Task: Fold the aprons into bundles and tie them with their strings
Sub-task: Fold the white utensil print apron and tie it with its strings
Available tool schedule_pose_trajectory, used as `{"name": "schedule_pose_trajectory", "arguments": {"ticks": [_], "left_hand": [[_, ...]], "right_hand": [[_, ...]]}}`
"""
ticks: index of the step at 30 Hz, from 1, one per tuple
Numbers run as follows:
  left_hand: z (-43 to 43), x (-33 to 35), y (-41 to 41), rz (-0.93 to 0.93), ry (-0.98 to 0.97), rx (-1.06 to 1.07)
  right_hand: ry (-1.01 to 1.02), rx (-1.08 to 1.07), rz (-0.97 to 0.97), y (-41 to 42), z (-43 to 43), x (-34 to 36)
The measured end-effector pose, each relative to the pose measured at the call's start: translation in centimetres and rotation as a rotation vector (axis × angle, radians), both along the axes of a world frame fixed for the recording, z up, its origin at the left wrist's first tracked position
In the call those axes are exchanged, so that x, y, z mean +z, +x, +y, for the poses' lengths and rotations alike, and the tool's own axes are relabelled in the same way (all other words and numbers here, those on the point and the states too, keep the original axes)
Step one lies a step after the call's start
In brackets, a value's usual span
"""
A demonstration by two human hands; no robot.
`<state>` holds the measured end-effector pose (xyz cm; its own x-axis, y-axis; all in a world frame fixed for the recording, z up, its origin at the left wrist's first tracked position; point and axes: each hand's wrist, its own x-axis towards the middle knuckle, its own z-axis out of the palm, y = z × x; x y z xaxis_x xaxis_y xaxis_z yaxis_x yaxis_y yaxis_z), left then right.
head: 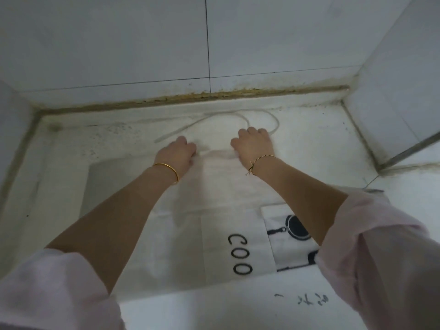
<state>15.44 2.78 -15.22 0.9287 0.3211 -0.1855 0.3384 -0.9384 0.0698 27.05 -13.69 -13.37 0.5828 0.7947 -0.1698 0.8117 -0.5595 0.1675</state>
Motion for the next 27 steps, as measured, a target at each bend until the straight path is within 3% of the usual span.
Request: {"name": "schedule_pose_trajectory", "arguments": {"ticks": [2,4,10,13,14,16,18,21,24,27], "left_hand": [[-0.1,1.0,0.0,-0.238,0.085,-0.068],[0.1,2.2,-0.2,-0.354,0.16,-0.147],[2.5,3.7,-4.2,-0.073,0.357,-0.057],[2.8,4.7,-6.1,-0.042,0.425,-0.054],[2.6,5.2,-6.6,-0.074,0.413,-0.067],[1.9,6.3,-7.4,-0.087,0.37,-0.109],[0.9,7.2,-7.7,0.121,0.298,-0.153],[-0.9,7.5,-7.9,0.624,0.198,-0.191],[-2.2,5.9,-8.6,0.847,0.044,-0.124],[-3.1,3.8,-10.1,1.042,-0.171,0.018]], "right_hand": [[0.16,-0.026,-0.101,0.2,-0.7,1.3],[0.291,-0.019,-0.319,0.1,-1.5,2.4],[0.246,0.049,-0.396,-2.2,-5.2,3.1],[0.242,0.048,-0.464,-3.6,-6.0,2.9],[0.195,0.044,-0.47,-4.2,-6.3,3.1],[-0.095,0.032,-0.388,-5.7,-6.5,3.9],[-0.49,0.013,-0.307,-7.6,-6.5,3.7],[-0.786,0.116,-0.364,-10.6,-6.6,2.6],[-0.884,0.142,-0.317,-12.4,-6.7,1.7],[-0.85,0.068,-0.207,-13.0,-6.9,1.1]]}}
